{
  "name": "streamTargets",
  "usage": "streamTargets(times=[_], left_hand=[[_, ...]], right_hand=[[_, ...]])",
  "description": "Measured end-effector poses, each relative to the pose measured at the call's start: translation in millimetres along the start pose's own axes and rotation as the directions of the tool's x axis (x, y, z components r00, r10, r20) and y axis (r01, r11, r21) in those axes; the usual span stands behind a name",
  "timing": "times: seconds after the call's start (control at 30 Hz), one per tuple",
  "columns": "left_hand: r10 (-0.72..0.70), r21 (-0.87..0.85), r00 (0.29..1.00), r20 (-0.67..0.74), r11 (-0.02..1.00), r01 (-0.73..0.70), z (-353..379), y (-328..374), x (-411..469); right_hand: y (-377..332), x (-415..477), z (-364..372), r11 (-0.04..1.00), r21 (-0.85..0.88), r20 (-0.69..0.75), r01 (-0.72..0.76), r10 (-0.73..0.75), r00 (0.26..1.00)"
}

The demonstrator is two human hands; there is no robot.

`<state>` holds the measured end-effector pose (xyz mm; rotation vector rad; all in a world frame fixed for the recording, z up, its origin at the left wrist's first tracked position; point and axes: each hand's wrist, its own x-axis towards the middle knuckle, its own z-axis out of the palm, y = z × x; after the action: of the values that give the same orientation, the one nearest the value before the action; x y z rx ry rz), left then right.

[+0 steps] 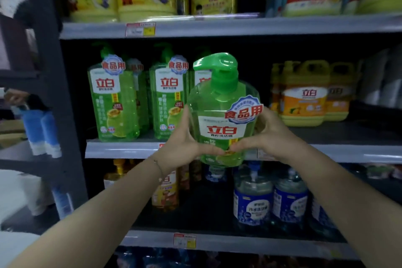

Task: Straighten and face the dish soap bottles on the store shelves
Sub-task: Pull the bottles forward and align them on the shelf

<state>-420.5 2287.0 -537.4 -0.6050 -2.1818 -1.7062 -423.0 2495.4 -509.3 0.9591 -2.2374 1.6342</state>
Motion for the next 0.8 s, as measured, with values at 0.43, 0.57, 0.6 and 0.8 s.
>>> streamTargets(times=[0.43, 0.57, 0.6, 0.8], left_hand=[[0.066, 0.069, 0.986, -0.15, 0.996, -0.056, -3.2, 0.6, 76.6], [0.008, 0.039, 0.992, -0.123, 0.999, -0.003, -7.8, 0.4, 90.3], [0.001, 0.041, 0.993, -0.115, 0.999, 0.004, -9.9, -0.4, 92.2], [0.039, 0.069, 0.992, -0.124, 0.997, -0.03, -11.4, -4.7, 90.1]], right_hand=[[30.8, 87.2, -14.7, 0.991, 0.133, -0.068, -0.028, 0.038, 0.997], [35.8, 104.0, -15.8, 0.975, 0.217, -0.028, -0.047, 0.055, 0.998], [36.6, 106.1, -16.0, 0.977, 0.209, -0.014, -0.048, 0.052, 0.999], [37.1, 107.2, -14.9, 0.984, 0.175, -0.005, -0.041, 0.042, 0.999]])
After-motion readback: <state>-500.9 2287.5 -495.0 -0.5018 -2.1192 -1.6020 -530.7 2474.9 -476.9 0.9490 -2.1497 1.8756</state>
